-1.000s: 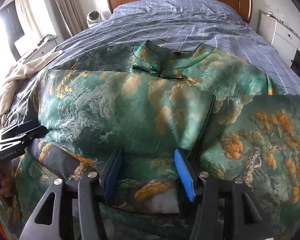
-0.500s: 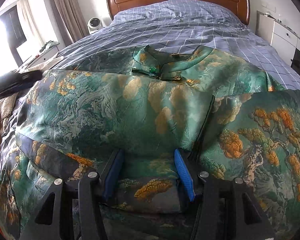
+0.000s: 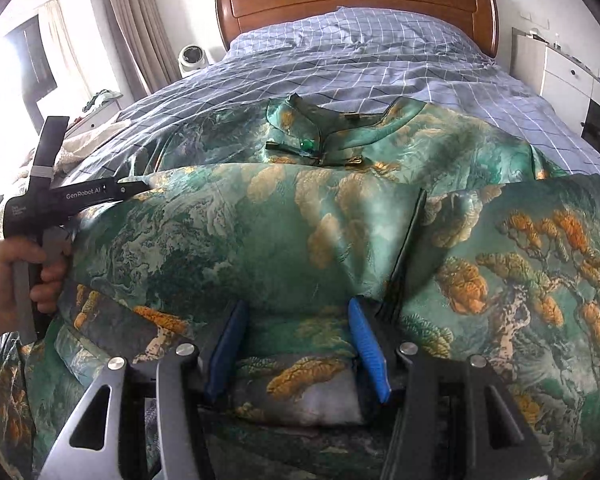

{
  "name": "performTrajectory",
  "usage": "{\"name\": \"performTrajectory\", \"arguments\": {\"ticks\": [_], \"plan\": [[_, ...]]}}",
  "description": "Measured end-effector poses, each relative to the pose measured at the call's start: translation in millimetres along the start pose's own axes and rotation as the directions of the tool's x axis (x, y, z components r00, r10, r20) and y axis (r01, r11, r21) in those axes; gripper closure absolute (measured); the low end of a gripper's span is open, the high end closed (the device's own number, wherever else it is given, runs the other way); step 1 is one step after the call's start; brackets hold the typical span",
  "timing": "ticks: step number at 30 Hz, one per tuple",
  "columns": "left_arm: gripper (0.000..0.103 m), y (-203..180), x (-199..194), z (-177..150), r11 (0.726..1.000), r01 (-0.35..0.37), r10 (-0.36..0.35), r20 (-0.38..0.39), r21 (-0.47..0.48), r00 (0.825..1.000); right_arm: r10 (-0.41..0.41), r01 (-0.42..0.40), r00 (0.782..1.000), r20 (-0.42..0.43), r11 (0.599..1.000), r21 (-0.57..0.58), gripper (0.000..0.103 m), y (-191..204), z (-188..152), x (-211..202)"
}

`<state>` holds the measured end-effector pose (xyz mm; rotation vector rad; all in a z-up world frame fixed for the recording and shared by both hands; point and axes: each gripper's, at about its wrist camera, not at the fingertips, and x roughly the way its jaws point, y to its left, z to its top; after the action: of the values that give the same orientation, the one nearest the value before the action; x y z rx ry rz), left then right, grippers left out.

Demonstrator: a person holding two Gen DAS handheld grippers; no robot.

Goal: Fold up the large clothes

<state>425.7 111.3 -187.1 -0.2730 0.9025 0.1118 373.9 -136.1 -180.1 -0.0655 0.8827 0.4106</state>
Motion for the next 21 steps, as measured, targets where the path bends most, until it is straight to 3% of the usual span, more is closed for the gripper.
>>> {"name": "performTrajectory", "arguments": {"ticks": [7, 12, 17, 21], "plan": [[0.009, -2.5, -5.0, 0.1, 1.0, -0.015, 0.015, 0.007, 0.016, 1.0, 0.001, -0.001, 1.0, 0.003, 1.0, 0.001, 0.048, 0.3, -1.3, -0.6], [0.003, -8.2, -37.9, -15.9, 0.998, -0.05, 0.049, 0.016, 0.048, 0.999, 0.002, -0.002, 1.0, -0.002, 1.0, 0.004, 0.048, -0.6, 0.3, 0.2], [0.003, -5.3, -92.0, -64.3, 0.997, -0.041, 0.039, 0.032, 0.059, 0.999, -0.027, 0.027, 1.0, -0.004, 1.0, -0.016, 0.048, 3.3, 1.8, -1.1], [0.003, 2.0, -134.9, -117.3, 0.999, 0.036, -0.035, -0.007, 0.037, 0.999, -0.113, 0.112, 0.994, -0.009, 0.993, -0.045, 0.048, 18.9, 6.9, -26.7]]}}
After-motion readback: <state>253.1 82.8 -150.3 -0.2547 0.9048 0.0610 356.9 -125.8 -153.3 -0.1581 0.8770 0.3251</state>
